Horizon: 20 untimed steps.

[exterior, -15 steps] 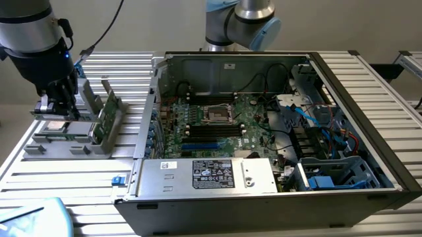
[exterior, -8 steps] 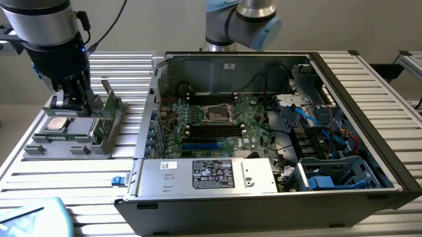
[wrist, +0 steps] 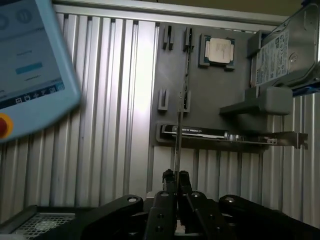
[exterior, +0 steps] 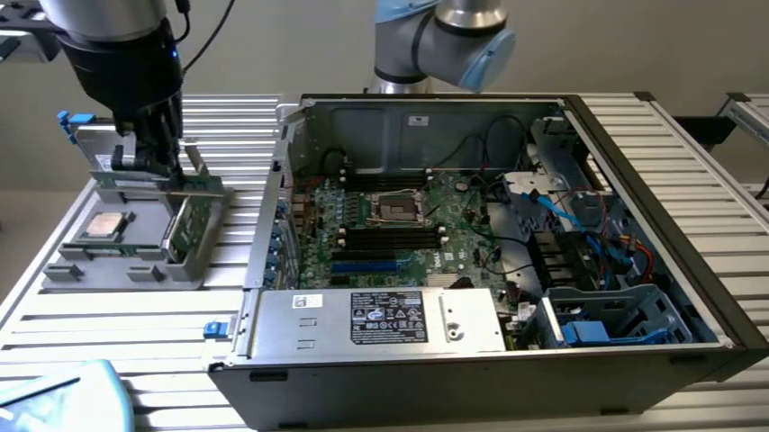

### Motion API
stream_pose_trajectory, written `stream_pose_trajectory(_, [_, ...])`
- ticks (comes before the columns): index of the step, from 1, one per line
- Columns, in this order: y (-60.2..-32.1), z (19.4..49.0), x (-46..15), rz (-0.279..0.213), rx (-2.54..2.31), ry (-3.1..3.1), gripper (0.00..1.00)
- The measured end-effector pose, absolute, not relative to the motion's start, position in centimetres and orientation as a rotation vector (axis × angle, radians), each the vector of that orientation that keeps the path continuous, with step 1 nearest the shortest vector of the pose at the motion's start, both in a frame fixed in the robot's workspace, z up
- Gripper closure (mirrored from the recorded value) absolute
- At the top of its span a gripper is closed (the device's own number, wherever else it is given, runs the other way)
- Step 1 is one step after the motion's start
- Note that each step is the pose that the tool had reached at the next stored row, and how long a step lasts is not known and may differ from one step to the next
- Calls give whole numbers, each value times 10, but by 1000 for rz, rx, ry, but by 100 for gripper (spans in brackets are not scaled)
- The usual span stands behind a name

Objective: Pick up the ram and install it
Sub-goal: 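Pick up the ram and move it above insertion slot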

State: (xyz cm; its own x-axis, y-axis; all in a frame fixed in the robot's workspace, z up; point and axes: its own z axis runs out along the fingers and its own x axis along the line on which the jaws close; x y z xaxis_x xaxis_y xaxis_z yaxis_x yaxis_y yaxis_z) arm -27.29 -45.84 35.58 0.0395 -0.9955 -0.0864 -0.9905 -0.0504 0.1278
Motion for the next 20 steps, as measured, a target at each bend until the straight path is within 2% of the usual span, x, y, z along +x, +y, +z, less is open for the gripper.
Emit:
stream_pose_trajectory(10, [-459, 396, -235, -262, 2256, -2146, 86])
stream_pose_trajectory(20, [-459, 399, -189, -306, 2279, -2156, 86])
